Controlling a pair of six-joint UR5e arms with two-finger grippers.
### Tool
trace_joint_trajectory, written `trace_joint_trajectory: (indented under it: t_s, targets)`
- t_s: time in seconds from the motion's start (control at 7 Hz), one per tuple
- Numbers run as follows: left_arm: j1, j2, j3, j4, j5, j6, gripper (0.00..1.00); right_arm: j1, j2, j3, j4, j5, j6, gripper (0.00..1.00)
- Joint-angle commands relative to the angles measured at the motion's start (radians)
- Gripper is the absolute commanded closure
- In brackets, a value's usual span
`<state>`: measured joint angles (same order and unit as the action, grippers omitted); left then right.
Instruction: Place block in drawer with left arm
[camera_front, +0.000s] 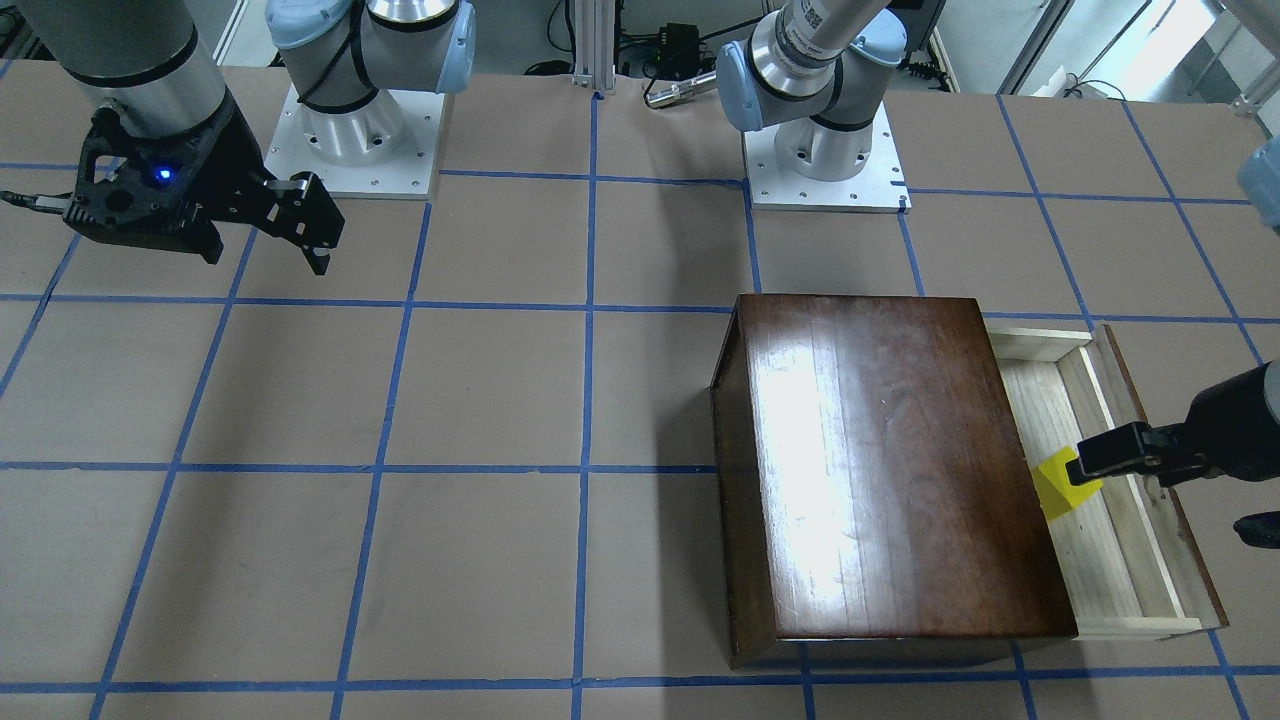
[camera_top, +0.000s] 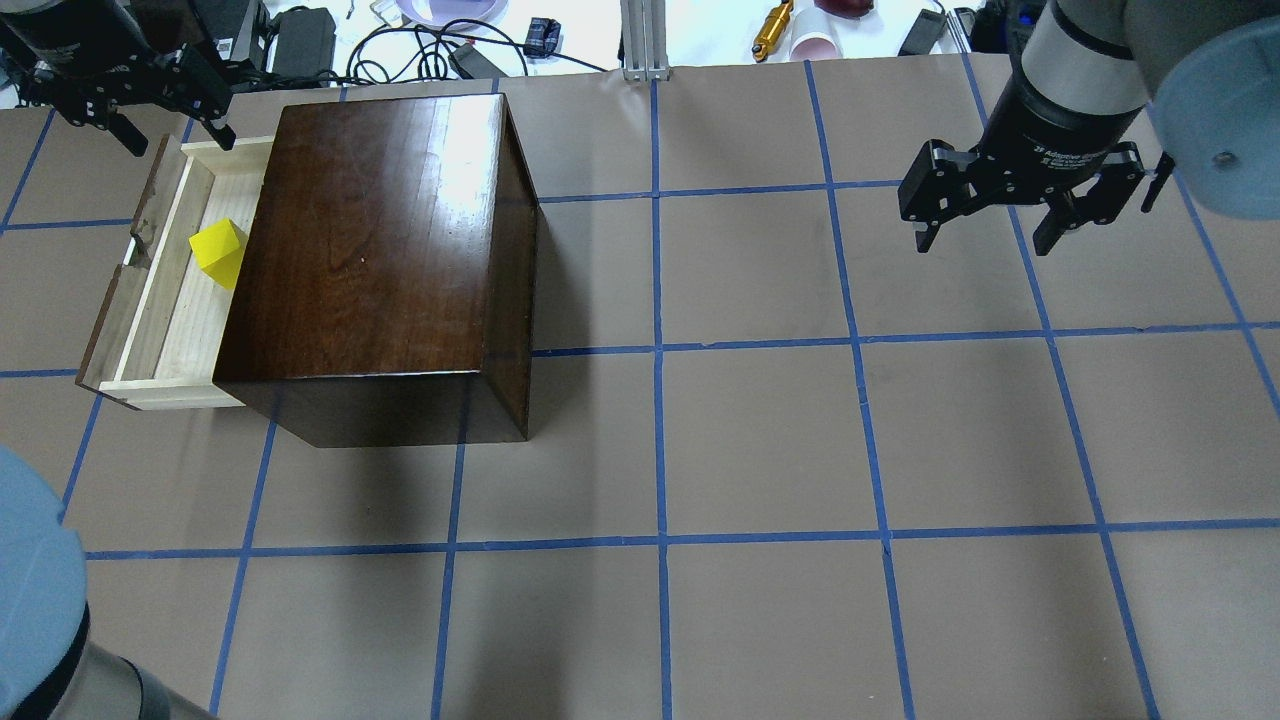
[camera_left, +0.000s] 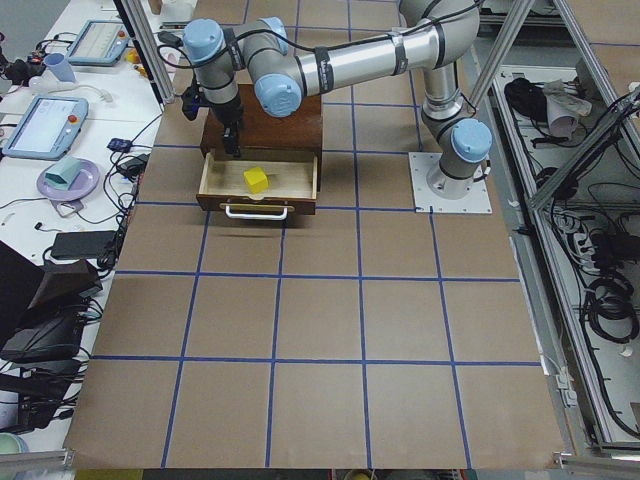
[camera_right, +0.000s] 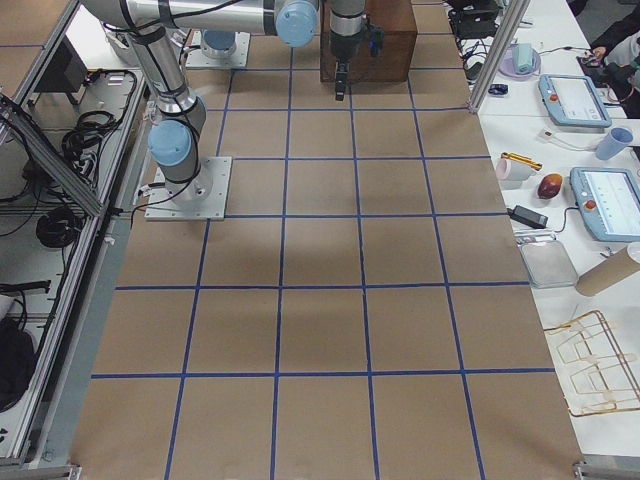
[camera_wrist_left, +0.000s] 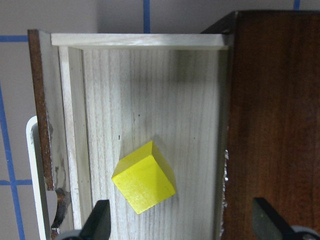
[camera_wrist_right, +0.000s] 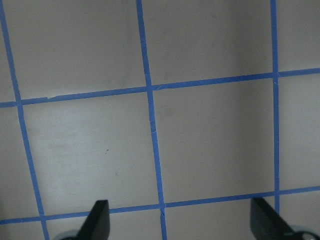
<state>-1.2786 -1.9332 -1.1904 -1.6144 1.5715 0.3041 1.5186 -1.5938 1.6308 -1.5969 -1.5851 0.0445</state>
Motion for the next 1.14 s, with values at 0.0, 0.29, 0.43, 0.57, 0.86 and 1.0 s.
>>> trace_joint_trajectory:
  t_s: [0.0, 0.29, 0.43, 0.57, 0.86, 1.0]
  targets:
    - [-0.120, 0.080, -0.014, -0.062, 0.013, -0.189, 0.00, 0.000, 0.000, 0.001, 0.000, 0.000, 0.000, 0.00]
    - [-0.214, 0.134, -0.076, -0.073, 0.013, -0.256, 0.00, 0.000, 0.000, 0.000, 0.000, 0.000, 0.000, 0.00]
    - [-0.232, 0.167, -0.153, -0.070, 0.013, -0.272, 0.00, 0.000, 0.000, 0.000, 0.000, 0.000, 0.000, 0.00]
    - [-0.234, 0.206, -0.208, -0.067, 0.013, -0.293, 0.00, 0.000, 0.000, 0.000, 0.000, -0.001, 0.000, 0.00]
    - [-0.254, 0.250, -0.265, -0.062, 0.005, -0.301, 0.00, 0.000, 0.000, 0.000, 0.000, -0.001, 0.000, 0.00]
    - [-0.263, 0.264, -0.268, -0.062, 0.010, -0.298, 0.00, 0.000, 0.000, 0.000, 0.000, -0.001, 0.000, 0.00]
